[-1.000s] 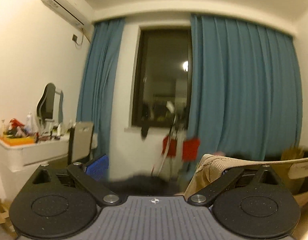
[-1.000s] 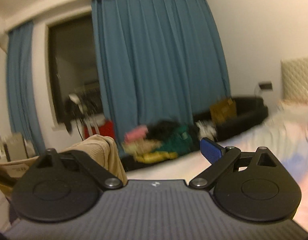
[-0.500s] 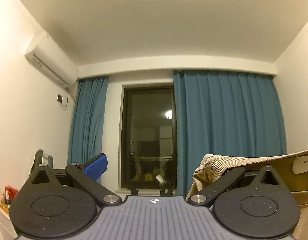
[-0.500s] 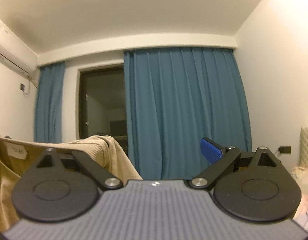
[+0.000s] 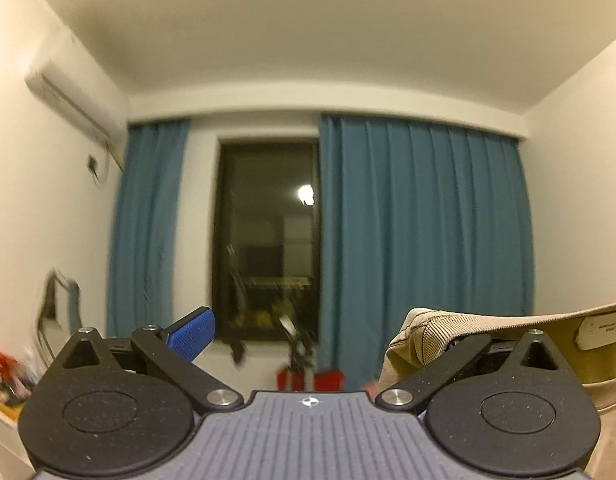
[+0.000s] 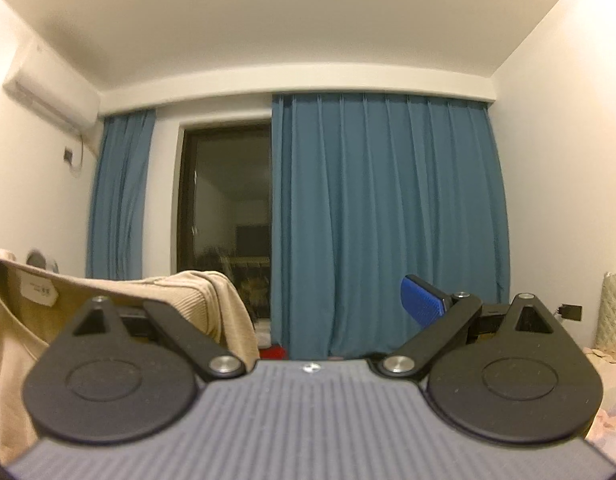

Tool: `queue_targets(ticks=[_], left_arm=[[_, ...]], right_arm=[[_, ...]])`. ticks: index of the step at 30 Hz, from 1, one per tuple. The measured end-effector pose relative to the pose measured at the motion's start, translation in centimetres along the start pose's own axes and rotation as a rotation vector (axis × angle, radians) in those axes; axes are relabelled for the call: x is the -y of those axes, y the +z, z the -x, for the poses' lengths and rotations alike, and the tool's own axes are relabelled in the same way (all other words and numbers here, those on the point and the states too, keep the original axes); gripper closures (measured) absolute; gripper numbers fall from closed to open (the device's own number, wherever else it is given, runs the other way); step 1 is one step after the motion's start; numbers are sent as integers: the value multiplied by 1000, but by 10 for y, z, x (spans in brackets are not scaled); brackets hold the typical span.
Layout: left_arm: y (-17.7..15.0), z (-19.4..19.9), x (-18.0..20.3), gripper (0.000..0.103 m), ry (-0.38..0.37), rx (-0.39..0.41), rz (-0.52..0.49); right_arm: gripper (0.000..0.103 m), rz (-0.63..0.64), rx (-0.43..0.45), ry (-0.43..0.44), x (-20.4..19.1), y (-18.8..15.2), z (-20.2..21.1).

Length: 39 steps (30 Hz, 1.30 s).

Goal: Fold clothes
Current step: 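Lift the T-shirt high with both grippers and shake it open, then lower the T-shirt flat onto the bed with both grippers and release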

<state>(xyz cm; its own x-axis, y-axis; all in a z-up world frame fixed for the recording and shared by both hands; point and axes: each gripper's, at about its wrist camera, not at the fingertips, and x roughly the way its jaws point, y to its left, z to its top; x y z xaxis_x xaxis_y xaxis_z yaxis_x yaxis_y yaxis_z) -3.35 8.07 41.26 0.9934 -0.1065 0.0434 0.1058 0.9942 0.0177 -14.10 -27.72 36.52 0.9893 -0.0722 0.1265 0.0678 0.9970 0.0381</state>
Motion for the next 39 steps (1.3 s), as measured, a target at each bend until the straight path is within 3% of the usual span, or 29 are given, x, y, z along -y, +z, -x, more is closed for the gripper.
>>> queue_targets(ticks=[5, 9, 14, 16, 19, 25, 29, 34, 37, 39], left_arm=[[-52, -60, -13, 0, -58, -153, 54], [-103, -155, -7, 0, -2, -216, 58], [-181, -287, 17, 0, 118, -212, 20], [-222, -346, 27, 0, 140, -234, 26], [-302, -429, 40, 0, 132, -337, -1], [-456, -564, 60, 0, 102, -589, -106], [-522, -604, 71, 5, 64, -741, -205], [-544, -633, 90, 3, -65, -950, -399], [-556, -650, 101, 3, -147, -1073, -518], [-545, -649, 100, 2, -186, -1043, -489]], right_arm=[[6, 16, -101, -25, 1, -57, -62], [6, 31, -174, -53, 1, -104, -119], [6, 31, -210, -151, 4, -178, -253], [6, 32, -228, -183, 13, -218, -303], [6, 34, -295, -215, 33, -294, -374], [6, 47, -582, -206, 60, -453, -486], [6, 138, -808, -148, 57, -521, -535], [7, 342, -1054, 22, 36, -561, -566], [7, 281, -1046, 88, 33, -546, -563], [6, 223, -1027, 126, 32, -533, -560]])
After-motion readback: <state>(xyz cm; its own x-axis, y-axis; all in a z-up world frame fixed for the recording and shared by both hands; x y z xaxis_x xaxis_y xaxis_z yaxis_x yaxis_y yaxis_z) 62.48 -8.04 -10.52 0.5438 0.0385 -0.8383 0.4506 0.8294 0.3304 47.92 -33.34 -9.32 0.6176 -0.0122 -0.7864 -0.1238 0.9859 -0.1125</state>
